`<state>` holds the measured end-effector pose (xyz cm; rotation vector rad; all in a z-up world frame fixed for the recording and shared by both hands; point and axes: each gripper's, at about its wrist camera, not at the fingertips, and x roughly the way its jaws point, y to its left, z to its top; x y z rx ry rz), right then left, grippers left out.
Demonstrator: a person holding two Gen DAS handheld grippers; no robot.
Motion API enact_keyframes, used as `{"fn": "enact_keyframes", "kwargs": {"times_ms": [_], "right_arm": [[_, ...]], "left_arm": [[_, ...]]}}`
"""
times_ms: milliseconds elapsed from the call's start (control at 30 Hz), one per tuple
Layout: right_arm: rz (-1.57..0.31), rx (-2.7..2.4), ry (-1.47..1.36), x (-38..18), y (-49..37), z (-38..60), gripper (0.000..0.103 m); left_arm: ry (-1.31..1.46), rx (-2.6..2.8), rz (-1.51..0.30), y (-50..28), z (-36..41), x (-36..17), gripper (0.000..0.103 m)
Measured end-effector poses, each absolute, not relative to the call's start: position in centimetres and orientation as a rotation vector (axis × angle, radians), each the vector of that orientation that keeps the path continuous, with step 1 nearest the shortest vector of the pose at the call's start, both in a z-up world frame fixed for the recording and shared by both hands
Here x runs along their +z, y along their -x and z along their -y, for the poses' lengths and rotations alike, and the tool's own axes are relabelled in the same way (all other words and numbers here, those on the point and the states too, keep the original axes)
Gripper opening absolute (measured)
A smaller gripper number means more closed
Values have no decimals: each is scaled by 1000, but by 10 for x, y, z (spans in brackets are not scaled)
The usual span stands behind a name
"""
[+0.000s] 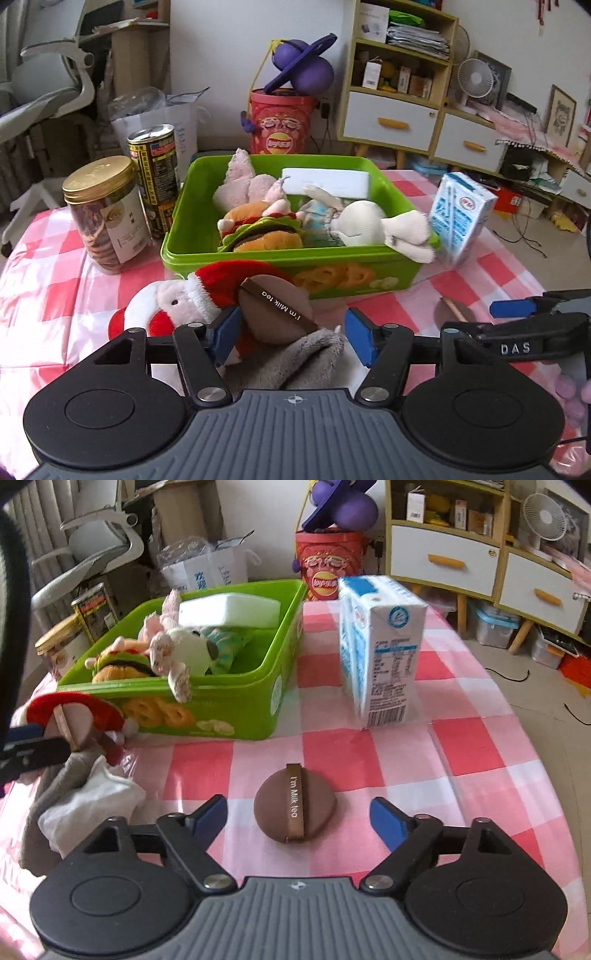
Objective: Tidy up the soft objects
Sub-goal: 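Grasp the brown 'I'm Milk tea' coaster with the right tool while the left tool grasps the Santa plush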
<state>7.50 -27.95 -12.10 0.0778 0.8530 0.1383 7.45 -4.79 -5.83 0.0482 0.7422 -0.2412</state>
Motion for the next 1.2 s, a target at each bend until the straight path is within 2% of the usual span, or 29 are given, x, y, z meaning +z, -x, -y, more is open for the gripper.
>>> {"fn": "enact_keyframes", "kwargs": {"times_ms": [600, 767, 833, 1200], "right_arm": [[-862, 140, -45, -130, -79, 274, 57], [-847, 120, 7, -131, -80, 268, 45], [-841, 129, 16, -130, -81, 266, 34], [-867, 143, -46, -124, -80, 270, 32]], "left_arm": [[-76, -196, -756, -81, 53, -72, 59], [-77, -169, -758, -82, 53, -71, 49], [-83, -164, -760, -83, 53, -71, 46], [18, -167, -791, -82, 36, -65, 41]]}}
